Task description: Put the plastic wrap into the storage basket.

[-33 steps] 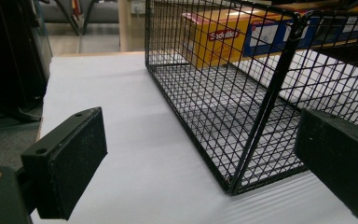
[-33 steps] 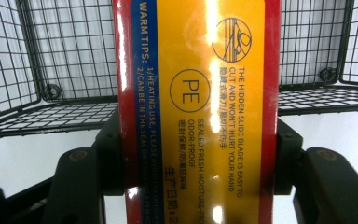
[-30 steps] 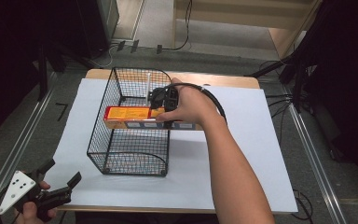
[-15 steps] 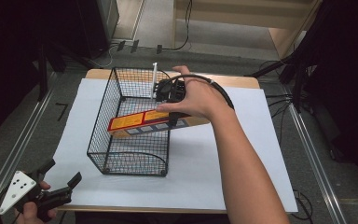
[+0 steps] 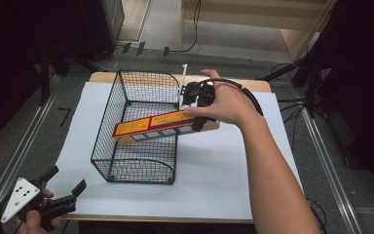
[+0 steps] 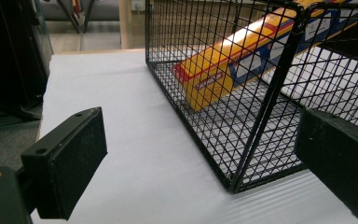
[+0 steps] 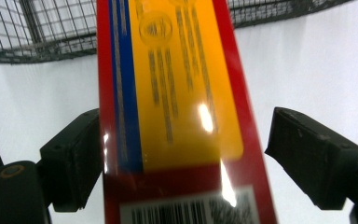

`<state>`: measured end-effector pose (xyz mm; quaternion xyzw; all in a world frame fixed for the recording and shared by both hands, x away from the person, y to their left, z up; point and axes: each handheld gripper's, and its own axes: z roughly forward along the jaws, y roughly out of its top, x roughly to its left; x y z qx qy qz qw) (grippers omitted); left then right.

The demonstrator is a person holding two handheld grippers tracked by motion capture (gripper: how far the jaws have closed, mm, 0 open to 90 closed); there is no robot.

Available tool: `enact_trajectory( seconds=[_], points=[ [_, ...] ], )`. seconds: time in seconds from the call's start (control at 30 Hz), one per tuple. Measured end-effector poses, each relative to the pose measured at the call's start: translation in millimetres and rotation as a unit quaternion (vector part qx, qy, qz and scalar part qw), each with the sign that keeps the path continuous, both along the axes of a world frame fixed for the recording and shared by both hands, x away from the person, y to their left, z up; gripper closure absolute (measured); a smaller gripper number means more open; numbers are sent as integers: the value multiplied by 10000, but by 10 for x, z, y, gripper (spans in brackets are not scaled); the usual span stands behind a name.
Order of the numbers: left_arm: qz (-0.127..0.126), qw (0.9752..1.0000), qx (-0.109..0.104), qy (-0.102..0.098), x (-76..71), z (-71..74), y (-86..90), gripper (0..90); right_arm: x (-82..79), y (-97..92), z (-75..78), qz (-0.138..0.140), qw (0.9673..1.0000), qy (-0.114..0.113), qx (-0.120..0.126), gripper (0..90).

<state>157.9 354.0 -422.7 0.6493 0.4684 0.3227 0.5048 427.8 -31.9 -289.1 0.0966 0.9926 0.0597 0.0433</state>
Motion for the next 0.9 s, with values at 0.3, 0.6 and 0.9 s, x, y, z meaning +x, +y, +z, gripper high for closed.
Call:
enact_trajectory(
  seconds=[0.3,0.6,0.9],
  points=[
    [5,10000,25,20,3,-4,-5,29,6,-376,-130,-190,9994,146,251,137],
    [33,10000,10,21,6,-6,-2,29,8,-645,-183,-381,9980,142,481,144],
    [30,10000,29,22,2,-4,0,29,-9,-920,-422,-655,9954,213,663,144]
  ],
)
